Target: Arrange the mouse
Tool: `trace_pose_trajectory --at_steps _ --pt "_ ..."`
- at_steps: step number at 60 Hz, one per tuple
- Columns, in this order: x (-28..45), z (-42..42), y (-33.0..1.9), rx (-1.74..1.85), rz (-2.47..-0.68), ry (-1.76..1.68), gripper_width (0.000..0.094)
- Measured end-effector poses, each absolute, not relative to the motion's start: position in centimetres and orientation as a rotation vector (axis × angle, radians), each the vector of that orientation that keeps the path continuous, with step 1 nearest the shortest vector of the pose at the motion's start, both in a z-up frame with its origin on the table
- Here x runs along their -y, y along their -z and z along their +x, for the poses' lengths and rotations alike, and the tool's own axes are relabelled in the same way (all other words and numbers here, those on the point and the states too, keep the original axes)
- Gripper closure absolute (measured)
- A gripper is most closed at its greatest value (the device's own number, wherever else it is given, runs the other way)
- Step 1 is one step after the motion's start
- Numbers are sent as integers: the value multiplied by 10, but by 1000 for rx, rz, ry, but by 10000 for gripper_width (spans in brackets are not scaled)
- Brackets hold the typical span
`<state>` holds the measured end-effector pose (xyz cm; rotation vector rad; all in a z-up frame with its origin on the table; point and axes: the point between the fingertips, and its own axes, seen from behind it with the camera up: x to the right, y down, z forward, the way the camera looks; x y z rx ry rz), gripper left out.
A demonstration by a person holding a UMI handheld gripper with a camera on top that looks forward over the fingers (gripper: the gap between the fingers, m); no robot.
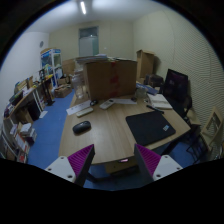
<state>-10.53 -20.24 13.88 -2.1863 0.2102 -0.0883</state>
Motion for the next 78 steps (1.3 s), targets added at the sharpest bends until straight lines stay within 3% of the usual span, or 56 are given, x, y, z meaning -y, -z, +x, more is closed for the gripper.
trace_pose_trajectory --at_steps 12,35,60,68,71,73,78 --pt "160 -124 -105 -140 -2224 -31 116" --pt "52 -244 8 251 -2322 -273 116" --pt "-57 -265 16 199 -2266 -90 129" --pt "-73 -261 16 96 -2279 -43 190" --pt "-77 -259 16 74 -2276 -31 286" --pt "-78 -259 16 61 -2271 -27 435" --pt "-76 -257 18 38 -2298 -12 480"
